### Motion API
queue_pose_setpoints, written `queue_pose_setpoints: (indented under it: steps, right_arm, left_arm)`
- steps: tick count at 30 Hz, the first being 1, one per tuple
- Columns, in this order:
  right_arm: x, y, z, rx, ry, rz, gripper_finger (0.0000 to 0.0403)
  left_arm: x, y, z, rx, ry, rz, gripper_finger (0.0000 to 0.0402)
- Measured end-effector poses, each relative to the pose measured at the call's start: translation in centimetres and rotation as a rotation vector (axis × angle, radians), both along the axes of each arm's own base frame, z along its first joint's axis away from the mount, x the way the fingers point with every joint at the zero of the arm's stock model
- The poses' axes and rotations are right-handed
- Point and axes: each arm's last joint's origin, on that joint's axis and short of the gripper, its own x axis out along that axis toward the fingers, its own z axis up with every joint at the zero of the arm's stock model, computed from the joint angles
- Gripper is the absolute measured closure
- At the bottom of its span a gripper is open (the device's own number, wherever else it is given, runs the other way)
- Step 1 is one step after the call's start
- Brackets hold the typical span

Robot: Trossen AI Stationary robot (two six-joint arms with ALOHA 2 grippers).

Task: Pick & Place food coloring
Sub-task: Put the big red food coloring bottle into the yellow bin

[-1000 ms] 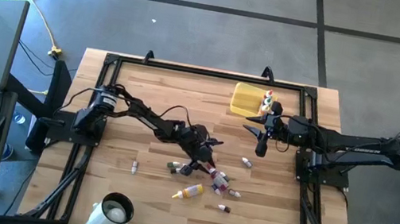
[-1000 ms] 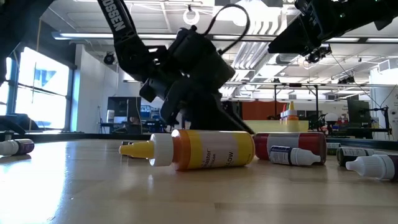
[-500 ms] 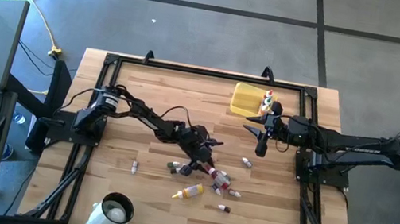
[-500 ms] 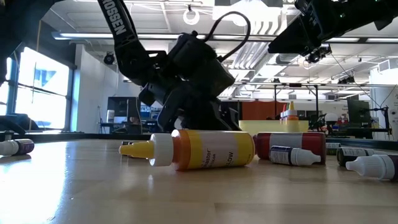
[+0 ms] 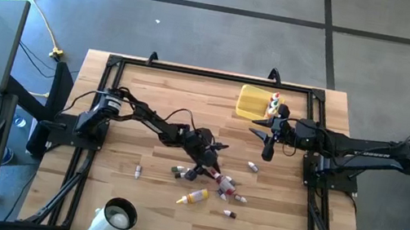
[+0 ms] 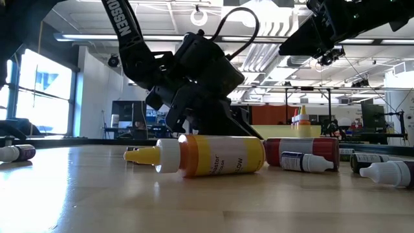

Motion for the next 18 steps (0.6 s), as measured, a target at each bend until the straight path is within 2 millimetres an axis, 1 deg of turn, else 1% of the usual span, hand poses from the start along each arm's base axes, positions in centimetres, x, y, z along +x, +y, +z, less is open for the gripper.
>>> queue_pose_setpoints:
  steps: [7, 12, 15, 18]
  right_arm:
    - [0.0, 0.0, 0.0, 0.0, 0.0, 0.0, 0.0276]
    - [0.0, 0.0, -0.1, 0.001, 0.006, 0.0, 0.0276]
    - [-0.1, 0.0, -0.2, 0.005, 0.024, 0.003, 0.0276]
    - [-0.2, 0.1, -0.7, 0.015, 0.074, 0.017, 0.0276]
  left_arm:
    - [0.0, 0.0, 0.0, 0.002, -0.003, 0.004, 0.0303]
    - [0.0, 0.1, 0.3, 0.014, -0.01, 0.026, 0.0309]
    - [0.0, 0.1, 1.5, 0.017, -0.037, 0.033, 0.0311]
    - [-0.2, 0.5, 3.6, 0.018, -0.076, 0.043, 0.0318]
